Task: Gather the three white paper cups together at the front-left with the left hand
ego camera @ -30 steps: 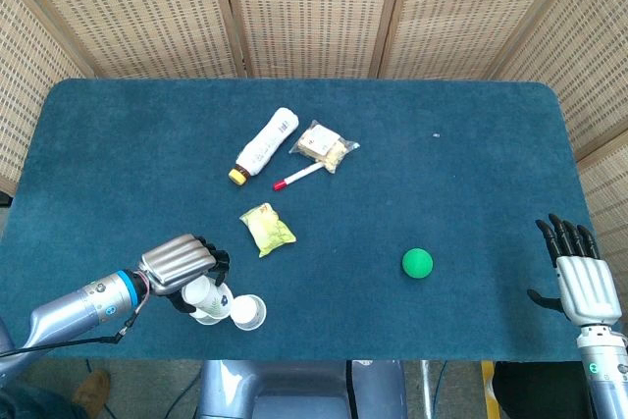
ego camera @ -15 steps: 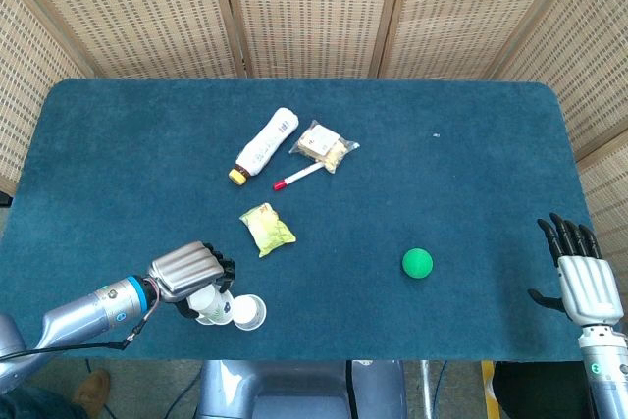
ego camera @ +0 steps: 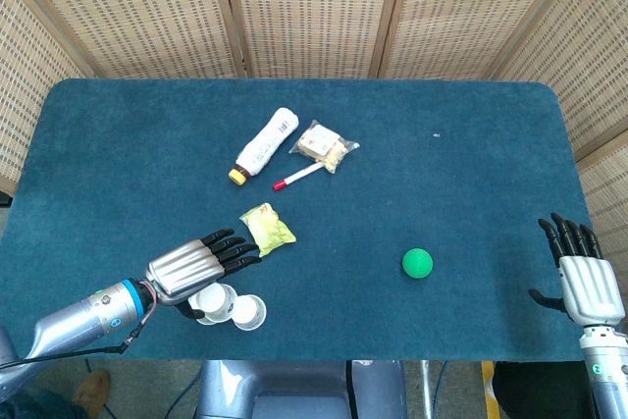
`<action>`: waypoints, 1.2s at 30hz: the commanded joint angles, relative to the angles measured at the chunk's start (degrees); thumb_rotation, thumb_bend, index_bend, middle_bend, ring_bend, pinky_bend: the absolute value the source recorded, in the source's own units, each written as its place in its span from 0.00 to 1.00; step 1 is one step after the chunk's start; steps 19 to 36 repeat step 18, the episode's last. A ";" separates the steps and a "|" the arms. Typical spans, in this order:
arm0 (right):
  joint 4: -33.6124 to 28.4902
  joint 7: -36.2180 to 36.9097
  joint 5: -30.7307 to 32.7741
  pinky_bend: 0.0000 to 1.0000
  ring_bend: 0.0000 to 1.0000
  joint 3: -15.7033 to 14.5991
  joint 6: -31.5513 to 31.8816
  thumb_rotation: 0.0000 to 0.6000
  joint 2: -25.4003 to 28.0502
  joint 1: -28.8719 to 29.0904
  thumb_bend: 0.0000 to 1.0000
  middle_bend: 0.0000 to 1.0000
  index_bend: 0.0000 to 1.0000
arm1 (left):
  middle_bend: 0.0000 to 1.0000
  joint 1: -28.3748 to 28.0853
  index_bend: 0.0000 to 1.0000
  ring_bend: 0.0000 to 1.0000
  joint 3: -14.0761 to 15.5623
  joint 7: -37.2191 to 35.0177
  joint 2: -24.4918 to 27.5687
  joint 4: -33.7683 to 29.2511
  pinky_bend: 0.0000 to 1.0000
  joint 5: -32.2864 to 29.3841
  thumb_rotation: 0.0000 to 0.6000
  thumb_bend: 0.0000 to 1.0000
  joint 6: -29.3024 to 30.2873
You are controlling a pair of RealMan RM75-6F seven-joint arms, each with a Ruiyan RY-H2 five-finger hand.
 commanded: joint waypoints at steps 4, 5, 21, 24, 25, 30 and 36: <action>-0.68 -0.04 -0.87 0.00 0.00 -0.29 0.65 1.00 0.21 -0.24 0.00 0.00 0.00 | 0.00 8.18 0.00 0.00 -0.64 -3.98 6.34 2.37 0.00 0.48 1.00 0.00 15.01; -0.82 0.00 -1.04 0.00 0.00 -0.34 0.74 1.00 0.26 -0.27 0.00 0.00 0.00 | 0.00 9.50 0.00 0.00 -0.61 -3.24 6.53 2.81 0.00 -0.41 1.00 0.00 16.55; -1.91 0.69 -3.54 0.00 0.00 -1.22 1.86 1.00 0.98 -0.73 0.00 0.00 0.00 | 0.00 31.97 0.00 0.00 1.42 10.31 -5.33 7.57 0.00 -18.26 1.00 0.00 39.87; -1.91 0.69 -3.54 0.00 0.00 -1.22 1.86 1.00 0.98 -0.73 0.00 0.00 0.00 | 0.00 31.97 0.00 0.00 1.42 10.31 -5.33 7.57 0.00 -18.26 1.00 0.00 39.87; -1.91 0.69 -3.54 0.00 0.00 -1.22 1.86 1.00 0.98 -0.73 0.00 0.00 0.00 | 0.00 31.97 0.00 0.00 1.42 10.31 -5.33 7.57 0.00 -18.26 1.00 0.00 39.87; -1.91 0.69 -3.54 0.00 0.00 -1.22 1.86 1.00 0.98 -0.73 0.00 0.00 0.00 | 0.00 31.97 0.00 0.00 1.42 10.31 -5.33 7.57 0.00 -18.26 1.00 0.00 39.87; -1.91 0.69 -3.54 0.00 0.00 -1.22 1.86 1.00 0.98 -0.73 0.00 0.00 0.00 | 0.00 31.97 0.00 0.00 1.42 10.31 -5.33 7.57 0.00 -18.26 1.00 0.00 39.87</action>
